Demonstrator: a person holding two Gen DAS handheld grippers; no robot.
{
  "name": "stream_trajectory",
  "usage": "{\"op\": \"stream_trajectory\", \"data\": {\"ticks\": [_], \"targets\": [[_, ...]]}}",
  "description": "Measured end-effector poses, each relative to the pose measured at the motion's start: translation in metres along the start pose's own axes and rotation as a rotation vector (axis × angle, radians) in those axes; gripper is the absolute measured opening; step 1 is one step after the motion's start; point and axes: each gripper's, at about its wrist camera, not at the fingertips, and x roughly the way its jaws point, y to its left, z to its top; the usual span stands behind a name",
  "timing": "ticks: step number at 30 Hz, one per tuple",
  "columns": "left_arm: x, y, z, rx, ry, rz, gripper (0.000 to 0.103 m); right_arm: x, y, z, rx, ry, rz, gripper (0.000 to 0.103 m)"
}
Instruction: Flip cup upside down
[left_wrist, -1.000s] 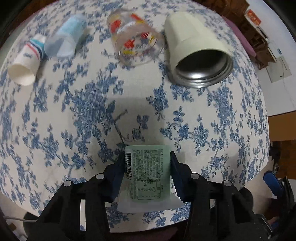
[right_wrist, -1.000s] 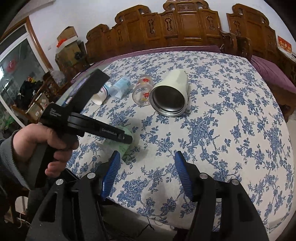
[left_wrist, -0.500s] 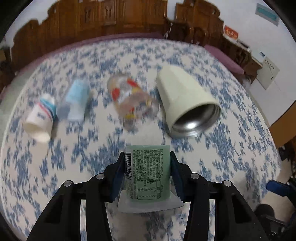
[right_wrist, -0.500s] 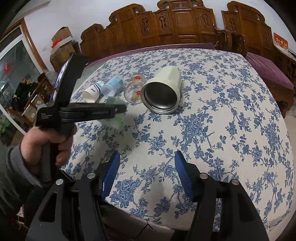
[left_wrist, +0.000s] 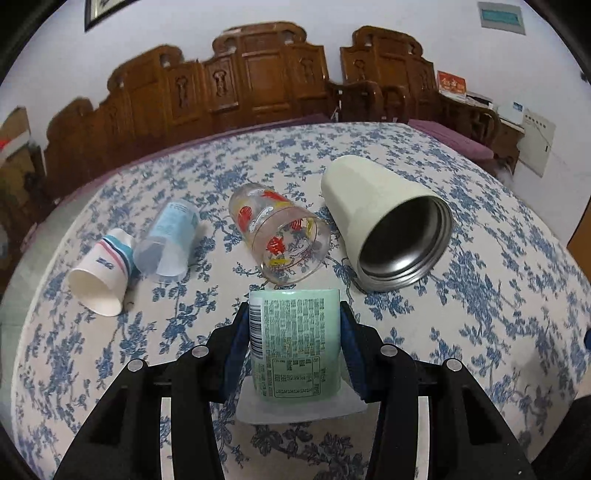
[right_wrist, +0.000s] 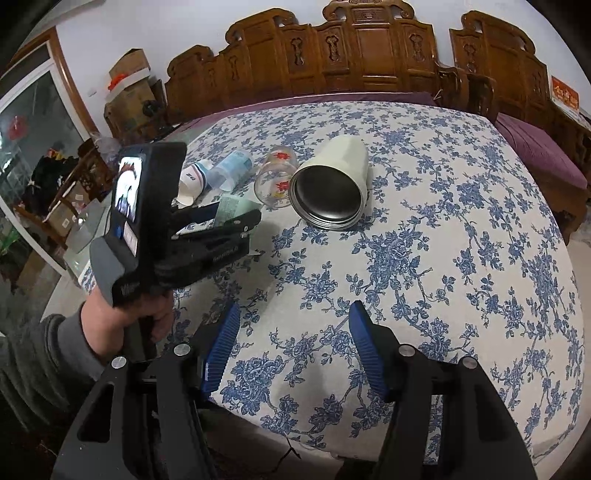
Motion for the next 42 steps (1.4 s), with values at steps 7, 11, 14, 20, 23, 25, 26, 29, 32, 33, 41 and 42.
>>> {"op": "stream_trajectory", "data": {"ticks": [7, 11, 14, 20, 23, 25, 26, 29, 32, 33, 41, 42], "targets": [[-0.016, -0.002, -0.023, 0.021, -0.001, 0.018, 0.044, -0.004, 0.0, 0.002, -0.004, -0.016, -0.007, 0.064], [-0.019, 0.002, -0.03, 0.0, 0.024, 0.009, 0.044, -0.005, 0.0, 0.002, -0.004, -0.022, -0.013, 0.064], [-0.022, 0.003, -0.032, -0.003, 0.038, 0.01, 0.046, -0.006, 0.001, 0.002, -0.004, -0.028, -0.02, 0.064], [-0.045, 0.011, -0.033, -0.028, 0.033, -0.008, 0.066, -0.013, 0.005, 0.006, -0.008, -0.061, -0.035, 0.064], [-0.065, 0.016, -0.031, -0.025, 0.027, -0.014, 0.077, -0.018, 0.009, 0.008, -0.004, -0.083, -0.045, 0.064], [-0.079, 0.019, -0.029, -0.022, 0.014, -0.01, 0.082, -0.023, 0.014, 0.009, -0.009, -0.097, -0.049, 0.064], [-0.087, 0.02, -0.029, -0.022, 0.008, -0.013, 0.087, -0.025, 0.018, 0.01, -0.016, -0.107, -0.058, 0.064], [-0.11, 0.025, -0.027, -0.017, 0.006, -0.015, 0.095, -0.032, 0.027, 0.011, -0.017, -0.133, -0.067, 0.064], [-0.128, 0.028, -0.027, -0.01, 0.003, 0.001, 0.095, -0.039, 0.036, 0.01, -0.008, -0.163, -0.073, 0.077], [-0.135, 0.029, -0.028, -0.008, 0.003, 0.007, 0.095, -0.043, 0.039, 0.009, -0.005, -0.179, -0.081, 0.082], [-0.187, 0.042, -0.042, -0.05, -0.014, -0.003, 0.095, -0.066, 0.066, -0.002, 0.005, -0.254, -0.111, 0.1], [-0.191, 0.042, -0.044, -0.054, -0.015, -0.008, 0.095, -0.068, 0.068, -0.004, 0.004, -0.258, -0.112, 0.1]]}}
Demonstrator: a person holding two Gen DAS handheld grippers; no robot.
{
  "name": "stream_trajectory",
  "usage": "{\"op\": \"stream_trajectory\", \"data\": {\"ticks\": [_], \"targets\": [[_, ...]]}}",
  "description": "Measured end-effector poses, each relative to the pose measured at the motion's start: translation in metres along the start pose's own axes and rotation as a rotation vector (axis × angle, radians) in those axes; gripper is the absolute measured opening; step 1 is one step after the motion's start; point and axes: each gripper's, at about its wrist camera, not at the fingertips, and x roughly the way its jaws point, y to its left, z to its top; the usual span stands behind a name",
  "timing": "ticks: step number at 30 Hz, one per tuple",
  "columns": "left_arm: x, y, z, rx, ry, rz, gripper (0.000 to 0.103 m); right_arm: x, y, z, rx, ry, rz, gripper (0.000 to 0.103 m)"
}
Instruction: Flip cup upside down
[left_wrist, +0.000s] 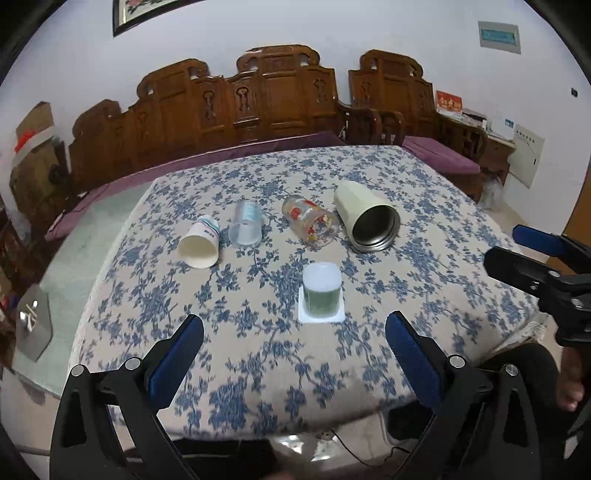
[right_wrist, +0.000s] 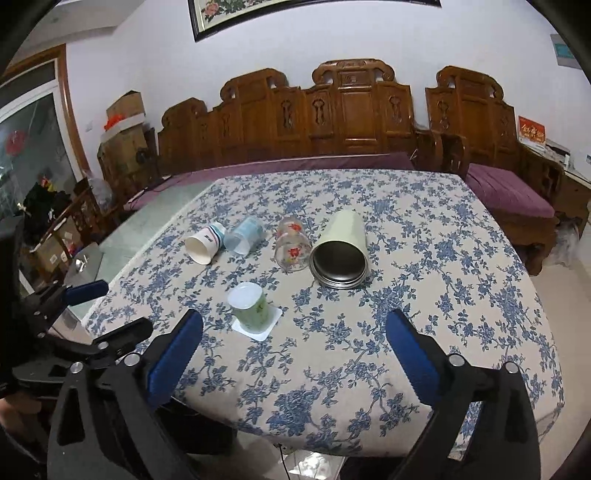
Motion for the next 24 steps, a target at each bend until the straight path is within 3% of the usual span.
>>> {"op": "stream_trajectory", "data": {"ticks": [24], "targets": [[-0.094, 0.021, -0.026, -0.075, -0.094, 0.059, 0.095, -0.066, 0.045, -0.026, -0.004, -0.11, -0.035, 0.1]]}}
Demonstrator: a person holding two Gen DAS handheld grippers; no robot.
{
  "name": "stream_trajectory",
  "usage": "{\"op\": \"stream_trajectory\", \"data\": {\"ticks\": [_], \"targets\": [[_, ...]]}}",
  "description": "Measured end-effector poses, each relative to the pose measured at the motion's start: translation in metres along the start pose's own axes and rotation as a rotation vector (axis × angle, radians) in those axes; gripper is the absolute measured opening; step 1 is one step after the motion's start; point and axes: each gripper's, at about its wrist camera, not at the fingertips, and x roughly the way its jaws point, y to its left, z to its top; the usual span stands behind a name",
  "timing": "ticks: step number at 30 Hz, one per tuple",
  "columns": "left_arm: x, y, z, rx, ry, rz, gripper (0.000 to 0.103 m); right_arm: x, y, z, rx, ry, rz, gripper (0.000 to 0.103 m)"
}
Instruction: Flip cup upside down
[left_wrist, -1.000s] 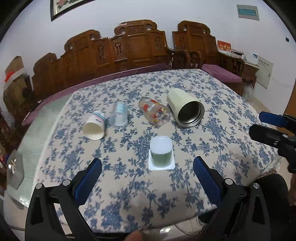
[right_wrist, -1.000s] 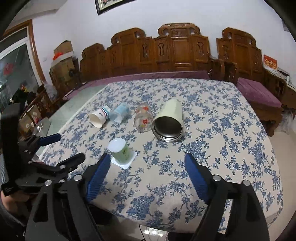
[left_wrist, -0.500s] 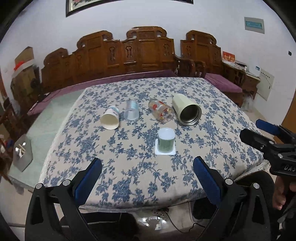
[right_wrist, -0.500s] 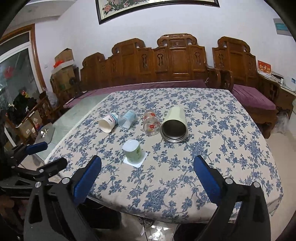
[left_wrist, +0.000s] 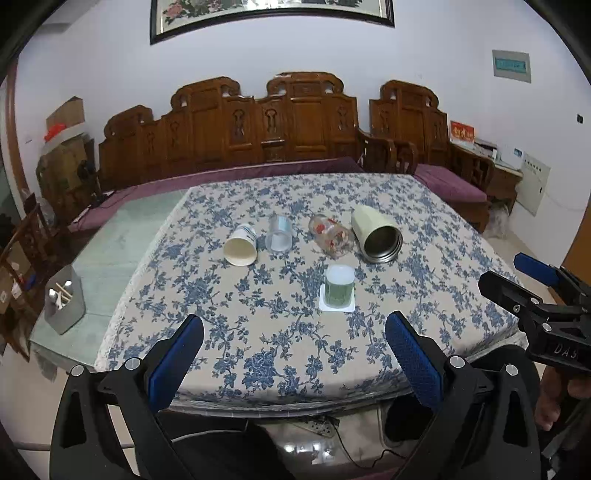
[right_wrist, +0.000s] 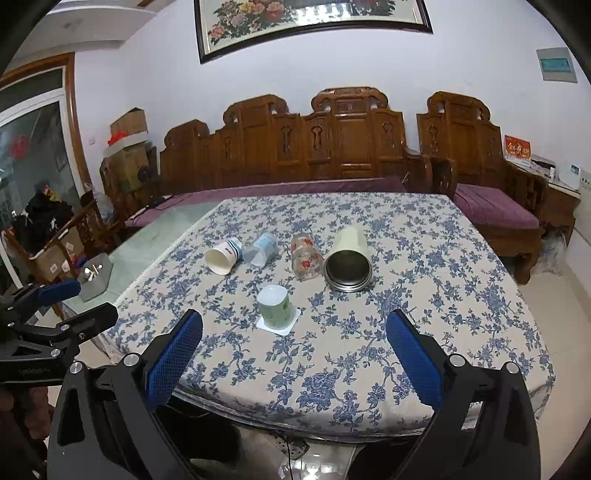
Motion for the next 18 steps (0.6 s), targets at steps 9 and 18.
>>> {"op": "stream_trajectory", "data": {"ticks": [9, 18], "targets": [[-0.021, 0.001, 0.007, -0.017, -0.057, -0.001, 0.095, -0.025, 0.008, 0.005, -0.012, -0.061, -0.011, 0.1], [-0.047, 0.001, 0.014, -0.033, -0.163, 0.013, 0.095, -0.059, 0.013, 0.016, -0.045, -0.184, -0.053, 0.1]]}}
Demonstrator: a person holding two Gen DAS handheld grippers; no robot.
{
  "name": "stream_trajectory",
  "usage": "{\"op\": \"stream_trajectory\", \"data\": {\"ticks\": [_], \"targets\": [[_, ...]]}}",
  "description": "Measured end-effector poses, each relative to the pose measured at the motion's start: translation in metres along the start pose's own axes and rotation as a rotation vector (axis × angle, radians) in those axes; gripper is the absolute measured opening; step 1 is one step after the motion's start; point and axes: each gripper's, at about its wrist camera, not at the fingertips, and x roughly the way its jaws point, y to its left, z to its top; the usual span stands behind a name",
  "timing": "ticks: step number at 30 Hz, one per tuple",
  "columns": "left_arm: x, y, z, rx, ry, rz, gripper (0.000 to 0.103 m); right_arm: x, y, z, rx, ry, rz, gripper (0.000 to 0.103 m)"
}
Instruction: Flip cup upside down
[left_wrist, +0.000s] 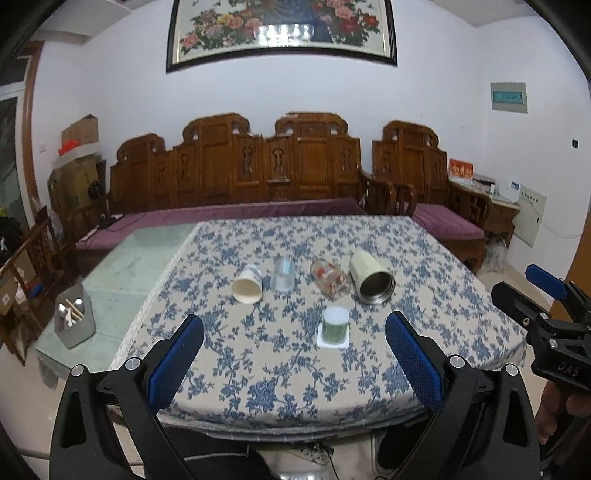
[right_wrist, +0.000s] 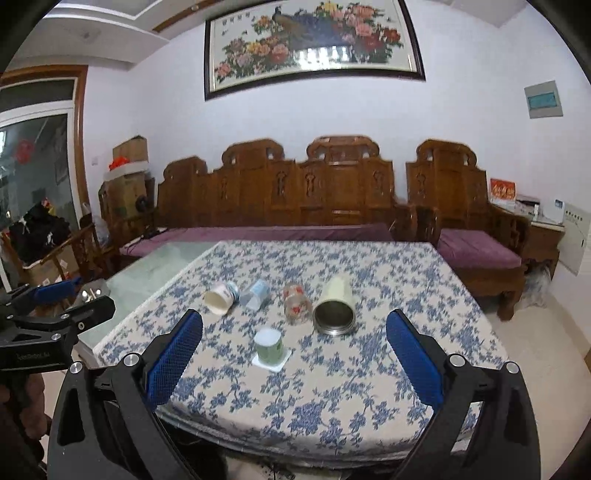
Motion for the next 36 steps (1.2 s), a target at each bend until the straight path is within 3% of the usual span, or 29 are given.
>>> {"op": "stream_trajectory", "data": {"ticks": [11, 36], "targets": [[-0.022, 0.001, 0.006, -0.015, -0.075, 0.012, 0.095, -0.018, -0.006, 0.006, 0.032, -0.062, 0.0, 0.1], [-0.024, 0.001, 0.007, -0.017, -0.078, 0.014, 0.095, -0.018, -0.007, 0.006, 0.031, -0.061, -0.001, 0.1]]}}
